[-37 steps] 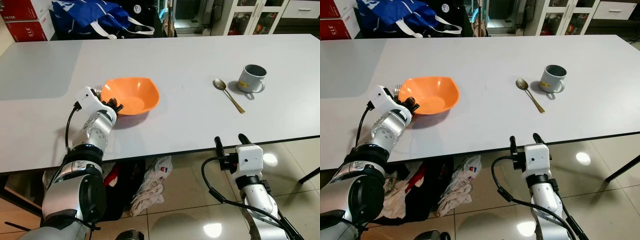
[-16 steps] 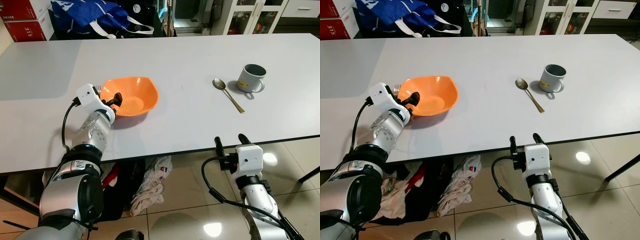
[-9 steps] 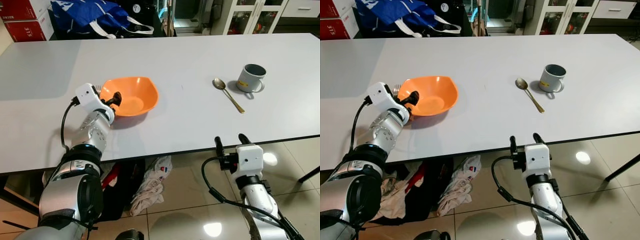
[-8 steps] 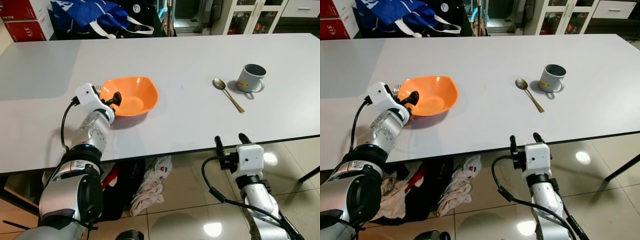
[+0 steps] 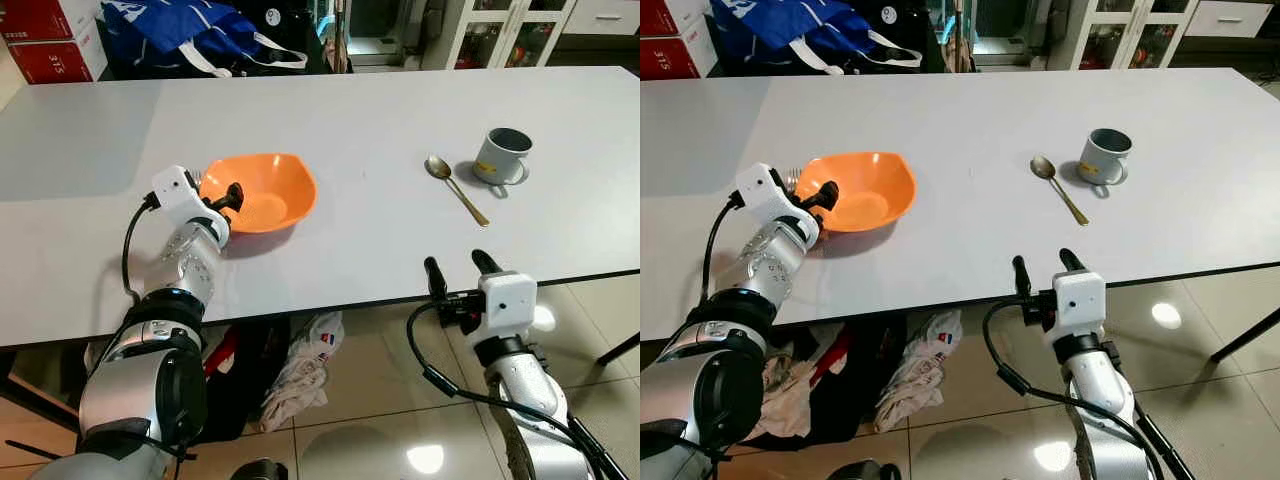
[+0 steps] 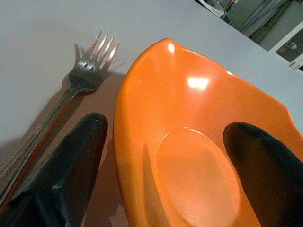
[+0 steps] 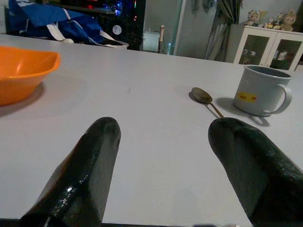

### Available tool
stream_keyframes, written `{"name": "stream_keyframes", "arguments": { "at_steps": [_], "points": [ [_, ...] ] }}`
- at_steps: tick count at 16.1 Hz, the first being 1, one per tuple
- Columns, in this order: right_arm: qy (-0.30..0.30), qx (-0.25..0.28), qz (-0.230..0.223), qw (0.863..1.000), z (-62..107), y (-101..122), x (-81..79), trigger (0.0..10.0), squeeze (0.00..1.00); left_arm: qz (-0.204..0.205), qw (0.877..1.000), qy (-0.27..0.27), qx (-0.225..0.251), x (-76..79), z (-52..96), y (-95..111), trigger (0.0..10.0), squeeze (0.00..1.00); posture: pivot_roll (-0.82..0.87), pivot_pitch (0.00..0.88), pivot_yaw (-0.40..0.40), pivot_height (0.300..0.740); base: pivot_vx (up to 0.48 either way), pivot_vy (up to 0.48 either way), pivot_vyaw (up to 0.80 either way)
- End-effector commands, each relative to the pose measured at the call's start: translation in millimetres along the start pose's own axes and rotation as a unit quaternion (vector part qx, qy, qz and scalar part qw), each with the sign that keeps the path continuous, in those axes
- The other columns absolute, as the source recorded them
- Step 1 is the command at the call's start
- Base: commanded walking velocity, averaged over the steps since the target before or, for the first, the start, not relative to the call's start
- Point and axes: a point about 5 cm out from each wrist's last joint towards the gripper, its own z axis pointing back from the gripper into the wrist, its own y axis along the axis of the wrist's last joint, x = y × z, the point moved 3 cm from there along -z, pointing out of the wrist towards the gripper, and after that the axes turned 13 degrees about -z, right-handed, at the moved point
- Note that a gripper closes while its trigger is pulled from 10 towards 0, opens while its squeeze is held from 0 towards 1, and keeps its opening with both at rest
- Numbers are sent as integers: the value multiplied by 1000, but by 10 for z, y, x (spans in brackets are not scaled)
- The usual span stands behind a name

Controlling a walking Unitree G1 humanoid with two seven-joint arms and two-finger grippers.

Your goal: Setting the table

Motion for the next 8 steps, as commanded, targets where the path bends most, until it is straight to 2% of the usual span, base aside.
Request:
{"name": "stream_keyframes", "arguments": {
  "at_steps": [1,5,6,8],
  "points": [
    [-4,-8,-1,1000,6,-28,-10,10000,0,-17,1000,-11,4,51,-15,53,10000,1000,-58,9,14,740,0,0,0],
    [-5,-13,-4,1000,19,-58,-42,10000,0,-37,999,-18,8,76,-14,62,10000,1000,-55,5,19,740,0,0,0],
    [-6,-13,-4,1000,23,-70,-47,10000,0,-48,999,-23,10,90,-13,62,10000,0,-54,3,19,740,0,0,0],
    [-7,-16,-4,1000,32,-93,-41,10000,0,-83,996,-30,26,119,0,99,10000,0,-53,2,20,740,0,0,0]
  ]
}}
